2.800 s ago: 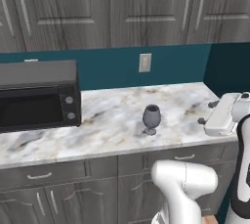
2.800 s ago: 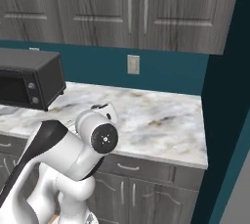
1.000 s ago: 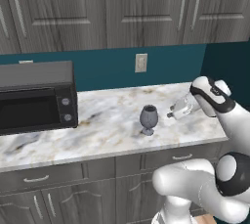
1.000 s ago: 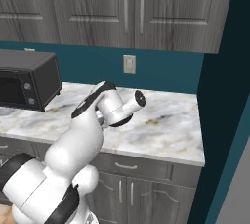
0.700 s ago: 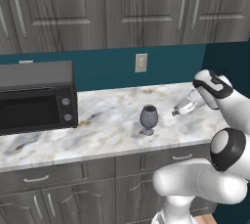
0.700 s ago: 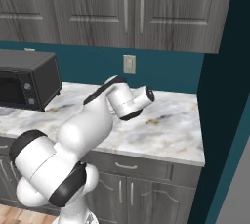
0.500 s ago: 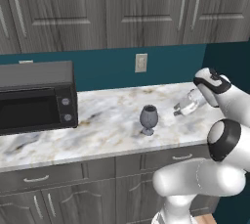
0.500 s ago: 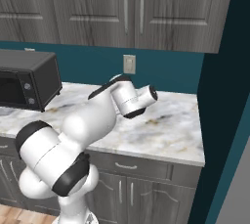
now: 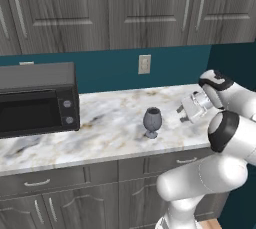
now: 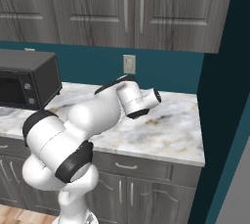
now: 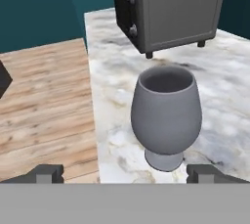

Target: Retrieve the wine glasses from the counter and place one next to each plate.

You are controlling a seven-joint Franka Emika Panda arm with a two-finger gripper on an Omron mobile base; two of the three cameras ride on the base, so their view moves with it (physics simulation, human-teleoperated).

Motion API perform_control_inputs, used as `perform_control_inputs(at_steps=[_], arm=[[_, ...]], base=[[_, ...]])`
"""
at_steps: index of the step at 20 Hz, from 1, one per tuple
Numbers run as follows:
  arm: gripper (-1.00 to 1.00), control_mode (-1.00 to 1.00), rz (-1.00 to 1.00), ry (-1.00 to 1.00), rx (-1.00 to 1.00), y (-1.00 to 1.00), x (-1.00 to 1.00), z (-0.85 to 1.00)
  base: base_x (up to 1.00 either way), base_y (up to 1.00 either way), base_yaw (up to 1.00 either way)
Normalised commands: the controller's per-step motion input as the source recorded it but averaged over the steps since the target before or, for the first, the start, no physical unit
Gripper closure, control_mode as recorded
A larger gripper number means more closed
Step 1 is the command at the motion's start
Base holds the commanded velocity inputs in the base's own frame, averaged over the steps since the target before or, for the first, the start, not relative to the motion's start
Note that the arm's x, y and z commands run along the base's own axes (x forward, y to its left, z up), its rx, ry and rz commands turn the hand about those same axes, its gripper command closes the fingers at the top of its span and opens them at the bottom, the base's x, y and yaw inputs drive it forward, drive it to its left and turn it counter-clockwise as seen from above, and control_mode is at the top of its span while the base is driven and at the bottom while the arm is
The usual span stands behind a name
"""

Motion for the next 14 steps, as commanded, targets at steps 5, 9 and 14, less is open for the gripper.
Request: perform_control_inputs(at_steps=[5,9,14], arm=[[-1.00,-1.00,0.02,-0.14,0.00,0.02,0.00,-0.11],[-1.00,-1.00,0.00,0.02,0.00,0.00,0.00,-0.14],[-1.00,-1.00,0.00,0.06,0.00,0.02,0.00,-0.27]], base=[[0.00,0.00,0.00],[0.00,0.00,0.00],[0.00,0.00,0.00]])
